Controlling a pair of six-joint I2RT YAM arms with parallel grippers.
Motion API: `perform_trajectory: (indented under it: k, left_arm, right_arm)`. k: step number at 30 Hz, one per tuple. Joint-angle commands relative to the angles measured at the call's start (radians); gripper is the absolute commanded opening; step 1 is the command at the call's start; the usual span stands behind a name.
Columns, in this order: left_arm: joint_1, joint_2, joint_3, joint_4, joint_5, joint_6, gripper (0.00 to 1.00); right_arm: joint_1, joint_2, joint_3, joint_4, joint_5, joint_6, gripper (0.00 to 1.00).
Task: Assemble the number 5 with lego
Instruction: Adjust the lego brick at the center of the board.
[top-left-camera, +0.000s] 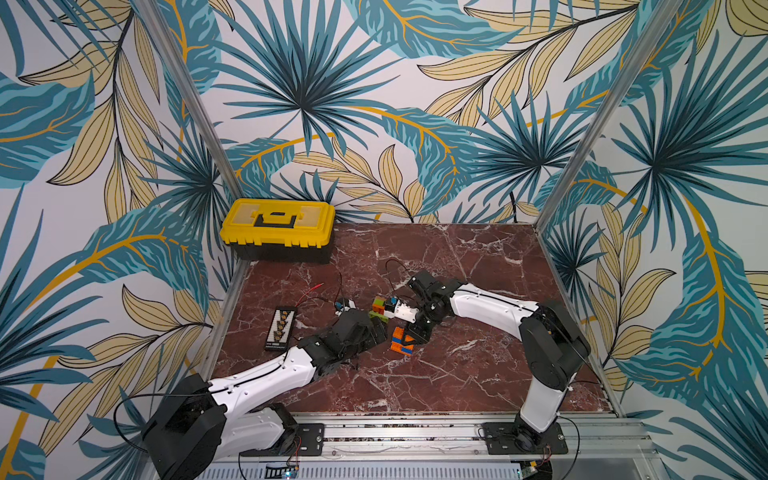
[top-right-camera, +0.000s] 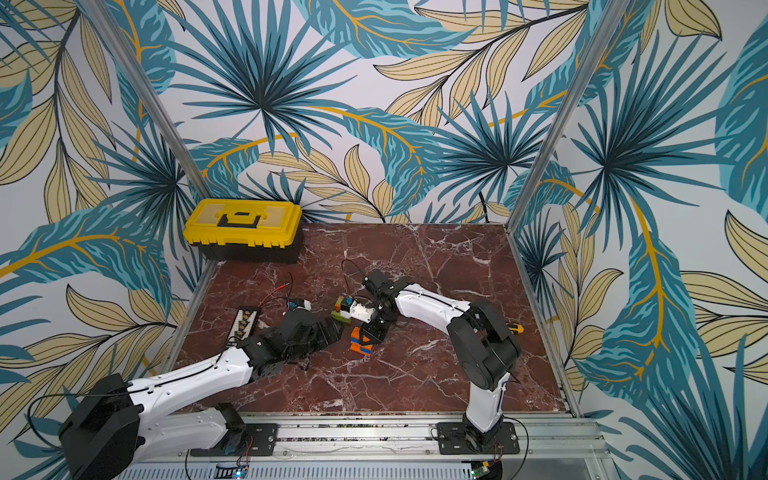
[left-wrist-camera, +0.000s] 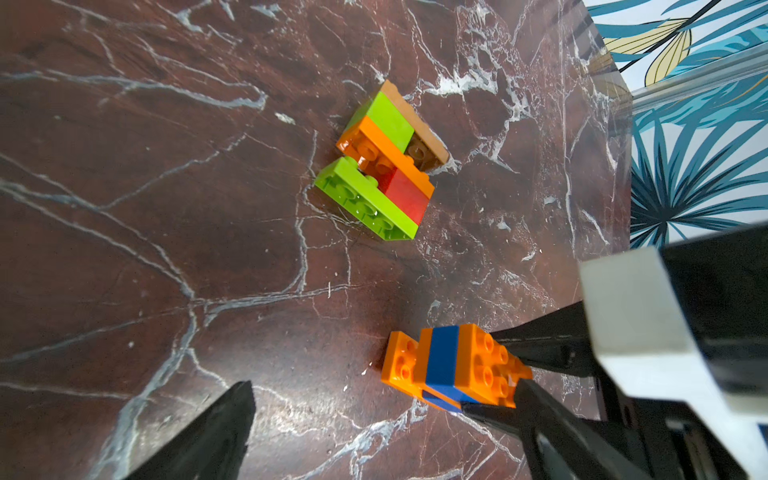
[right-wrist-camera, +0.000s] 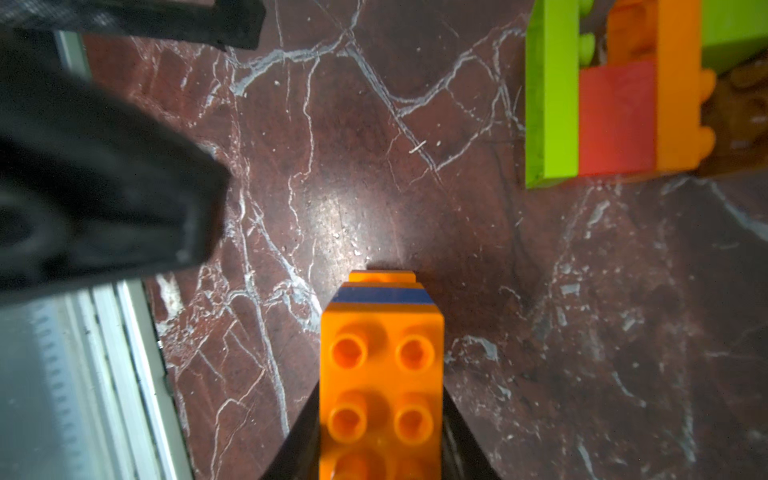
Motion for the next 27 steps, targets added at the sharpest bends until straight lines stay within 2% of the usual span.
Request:
perform_trajectory:
  k: [1,8,14,22,24,27]
  left_arm:
    - [0.001,-0.032,0.015,-0.021,-0.024,0.002,1.0]
    - [0.006,-0.041,0.015,-0.018,-0.023,0.006,1.0]
    - [0.007,-0.044,0.017,-0.018,-0.023,0.011,1.0]
    - [0.011,-0.052,0.017,-0.025,-0.022,0.017,1.0]
    - [0.011,-0.054,0.016,-0.026,-0.023,0.017,1.0]
    - [0.013,-0.058,0.019,-0.028,-0.026,0.026,1.0]
  right_arm:
    - [-0.036,0.041,0.038,-0.092,-0.131,-0.004,0.31]
    - [-0.113,0.268,0.25,-0.34,-0.221,-0.056,0.33]
    - [-0.129,0.368,0.37,-0.376,-0.216,0.008,0.47]
    - [-0.14,0.386,0.4,-0.375,-0.203,0.022,0.65]
    - [-0.14,0.368,0.388,-0.356,-0.172,0.023,0.73]
    - [-0.142,0.304,0.346,-0.295,-0.072,0.038,0.76]
